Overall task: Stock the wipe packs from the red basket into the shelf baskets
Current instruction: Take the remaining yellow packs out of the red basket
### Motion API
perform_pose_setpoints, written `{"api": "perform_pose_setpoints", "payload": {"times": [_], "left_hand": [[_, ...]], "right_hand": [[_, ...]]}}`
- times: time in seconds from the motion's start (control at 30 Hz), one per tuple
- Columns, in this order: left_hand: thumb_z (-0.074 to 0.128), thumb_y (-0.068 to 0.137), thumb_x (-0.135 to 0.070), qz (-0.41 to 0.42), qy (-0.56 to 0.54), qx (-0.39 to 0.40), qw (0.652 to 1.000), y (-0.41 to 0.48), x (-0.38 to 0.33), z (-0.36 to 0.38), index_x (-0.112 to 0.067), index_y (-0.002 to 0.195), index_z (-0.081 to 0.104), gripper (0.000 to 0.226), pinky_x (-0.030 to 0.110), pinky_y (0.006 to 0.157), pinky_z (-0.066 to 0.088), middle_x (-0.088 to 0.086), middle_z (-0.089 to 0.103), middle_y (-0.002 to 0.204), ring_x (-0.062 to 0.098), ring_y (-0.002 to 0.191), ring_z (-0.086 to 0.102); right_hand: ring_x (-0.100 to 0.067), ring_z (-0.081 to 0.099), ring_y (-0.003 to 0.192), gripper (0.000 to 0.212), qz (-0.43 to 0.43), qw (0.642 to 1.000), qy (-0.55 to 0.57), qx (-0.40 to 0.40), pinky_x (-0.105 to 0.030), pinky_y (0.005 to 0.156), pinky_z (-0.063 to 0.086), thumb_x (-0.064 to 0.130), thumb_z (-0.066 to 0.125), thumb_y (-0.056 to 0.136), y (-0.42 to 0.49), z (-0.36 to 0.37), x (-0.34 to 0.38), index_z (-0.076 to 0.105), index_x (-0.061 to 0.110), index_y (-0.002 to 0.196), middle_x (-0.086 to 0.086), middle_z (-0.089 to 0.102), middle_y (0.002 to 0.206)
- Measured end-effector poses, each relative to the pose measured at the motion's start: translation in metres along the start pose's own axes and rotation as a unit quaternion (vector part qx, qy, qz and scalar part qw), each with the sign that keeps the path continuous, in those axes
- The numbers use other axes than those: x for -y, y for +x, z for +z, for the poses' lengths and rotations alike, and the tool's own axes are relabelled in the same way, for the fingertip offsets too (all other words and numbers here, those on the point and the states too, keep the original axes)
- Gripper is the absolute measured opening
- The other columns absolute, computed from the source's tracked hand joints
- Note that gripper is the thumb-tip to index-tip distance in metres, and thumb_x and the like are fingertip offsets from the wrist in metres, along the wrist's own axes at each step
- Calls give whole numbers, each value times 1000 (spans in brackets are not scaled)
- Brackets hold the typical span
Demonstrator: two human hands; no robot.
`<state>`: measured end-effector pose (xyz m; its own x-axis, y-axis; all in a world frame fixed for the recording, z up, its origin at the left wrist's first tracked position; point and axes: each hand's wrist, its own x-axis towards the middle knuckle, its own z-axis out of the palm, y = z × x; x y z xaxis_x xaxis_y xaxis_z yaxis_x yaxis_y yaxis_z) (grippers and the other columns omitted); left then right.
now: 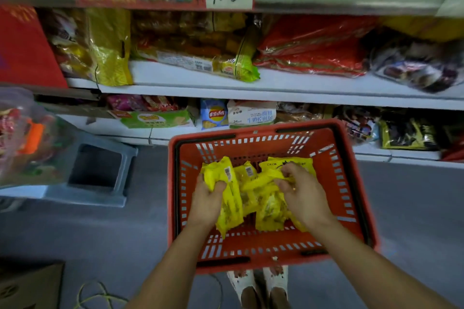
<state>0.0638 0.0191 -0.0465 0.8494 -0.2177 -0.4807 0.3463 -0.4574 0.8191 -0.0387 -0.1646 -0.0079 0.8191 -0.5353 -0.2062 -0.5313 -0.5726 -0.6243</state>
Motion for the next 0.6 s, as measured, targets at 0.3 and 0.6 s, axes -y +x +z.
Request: {"api": "perform_pose_setpoints", "payload": {"times": [0.3,0.6], "left_hand": [[42,74,-80,-158,-359,229,891,-93,-110,5,-13,131,60,89,54,107,40,17,63,128,35,122,58],[81,60,-44,-39,-334,93,937,-170,-186,40,-15,122,62,71,52,82,57,12,74,105,32,93,72]], "right_hand": [[-11,54,111,35,-281,955,70,-56,-18,85,43,4,34,61,-91,-99,43,44,24,87,8,47,132],[-11,60,96,16,-43,941,274,-194,-30,73,50,17,45,98,-131,-190,34,54,26,108,11,60,115]]}}
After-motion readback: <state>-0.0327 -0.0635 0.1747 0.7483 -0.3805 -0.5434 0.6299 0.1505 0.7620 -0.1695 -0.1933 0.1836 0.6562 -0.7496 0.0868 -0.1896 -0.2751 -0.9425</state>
